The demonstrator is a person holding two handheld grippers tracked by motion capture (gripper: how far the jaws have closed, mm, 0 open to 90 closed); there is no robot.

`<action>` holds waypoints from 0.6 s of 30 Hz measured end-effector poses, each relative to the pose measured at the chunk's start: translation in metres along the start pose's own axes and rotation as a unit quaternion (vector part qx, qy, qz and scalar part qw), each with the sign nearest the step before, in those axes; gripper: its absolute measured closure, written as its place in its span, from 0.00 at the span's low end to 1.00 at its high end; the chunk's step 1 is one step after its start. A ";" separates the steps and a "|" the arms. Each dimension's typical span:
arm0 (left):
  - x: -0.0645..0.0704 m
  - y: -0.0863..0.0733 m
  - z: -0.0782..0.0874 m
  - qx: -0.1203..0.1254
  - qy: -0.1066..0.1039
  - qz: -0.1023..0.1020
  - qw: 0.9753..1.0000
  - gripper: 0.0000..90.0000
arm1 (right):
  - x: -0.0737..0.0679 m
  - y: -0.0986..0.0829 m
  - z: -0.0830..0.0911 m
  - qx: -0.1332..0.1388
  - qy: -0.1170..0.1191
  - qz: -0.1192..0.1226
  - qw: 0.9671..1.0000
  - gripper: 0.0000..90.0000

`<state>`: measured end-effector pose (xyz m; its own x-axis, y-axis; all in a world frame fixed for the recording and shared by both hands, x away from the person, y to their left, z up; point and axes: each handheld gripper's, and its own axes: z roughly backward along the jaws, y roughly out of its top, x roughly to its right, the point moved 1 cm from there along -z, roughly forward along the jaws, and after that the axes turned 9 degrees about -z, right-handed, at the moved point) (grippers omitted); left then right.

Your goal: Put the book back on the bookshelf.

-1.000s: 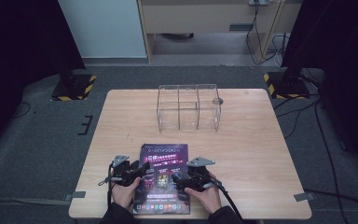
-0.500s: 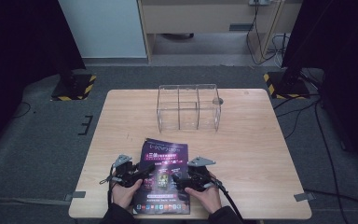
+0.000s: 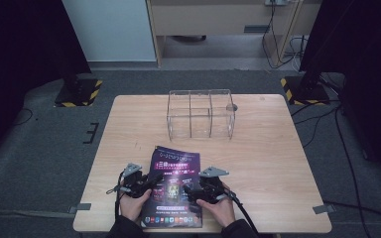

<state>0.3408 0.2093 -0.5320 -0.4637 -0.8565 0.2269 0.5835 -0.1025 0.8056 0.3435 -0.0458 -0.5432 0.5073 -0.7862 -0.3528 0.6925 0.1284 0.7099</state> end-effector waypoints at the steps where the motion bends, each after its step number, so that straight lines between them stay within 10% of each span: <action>1: 0.001 0.000 0.000 -0.001 0.006 -0.002 1.000 0.78 | 0.000 0.000 0.000 0.000 0.000 0.000 1.000 0.24; 18: 0.013 0.007 0.009 0.012 0.016 -0.022 1.000 0.92 | 0.001 0.000 0.000 0.000 0.001 -0.002 1.000 0.24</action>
<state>0.3329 0.2023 -0.5180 -0.4667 -0.8674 0.1727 0.5462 -0.1292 0.8276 0.3441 -0.0468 -0.5431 0.5061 -0.7851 -0.3571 0.6942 0.1251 0.7088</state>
